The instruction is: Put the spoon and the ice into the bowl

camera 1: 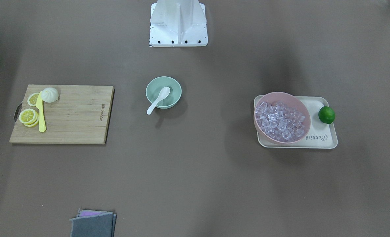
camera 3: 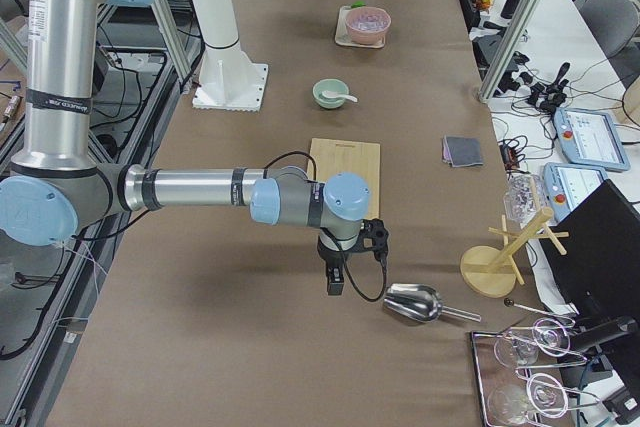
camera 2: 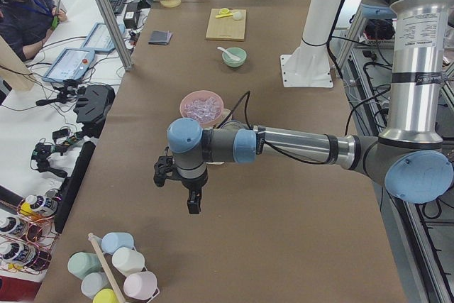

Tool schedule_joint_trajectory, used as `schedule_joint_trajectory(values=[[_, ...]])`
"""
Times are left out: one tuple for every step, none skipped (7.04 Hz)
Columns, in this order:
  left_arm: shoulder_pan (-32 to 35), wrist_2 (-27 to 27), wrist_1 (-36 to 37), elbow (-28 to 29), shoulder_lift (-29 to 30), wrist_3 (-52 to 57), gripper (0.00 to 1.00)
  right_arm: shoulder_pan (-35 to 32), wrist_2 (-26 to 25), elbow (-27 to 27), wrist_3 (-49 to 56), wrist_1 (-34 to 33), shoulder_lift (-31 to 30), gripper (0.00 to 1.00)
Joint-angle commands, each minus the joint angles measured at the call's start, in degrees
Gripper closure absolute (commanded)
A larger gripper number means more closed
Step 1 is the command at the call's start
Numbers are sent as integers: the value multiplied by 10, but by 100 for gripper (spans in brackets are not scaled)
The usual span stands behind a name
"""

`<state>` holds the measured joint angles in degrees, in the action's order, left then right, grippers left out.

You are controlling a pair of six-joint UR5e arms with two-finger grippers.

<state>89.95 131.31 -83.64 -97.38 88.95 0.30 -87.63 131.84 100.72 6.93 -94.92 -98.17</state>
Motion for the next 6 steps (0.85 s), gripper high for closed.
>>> schedule_joint_trajectory(values=[[0,0,1,1,0,0,2,0,0,0,0,0,0,0],[0,0,1,0,0,0,2,0,3,0,0,0,0,0],[0,0,0,1,0,0,2,0,6,-1,0,0,0,0],[0,0,1,1,0,0,2,0,6,-1,0,0,0,0],[0,0,1,1,0,0,2,0,6,0,0,0,0,0],[0,0,1,1,0,0,2,0,6,-1,0,0,0,0]])
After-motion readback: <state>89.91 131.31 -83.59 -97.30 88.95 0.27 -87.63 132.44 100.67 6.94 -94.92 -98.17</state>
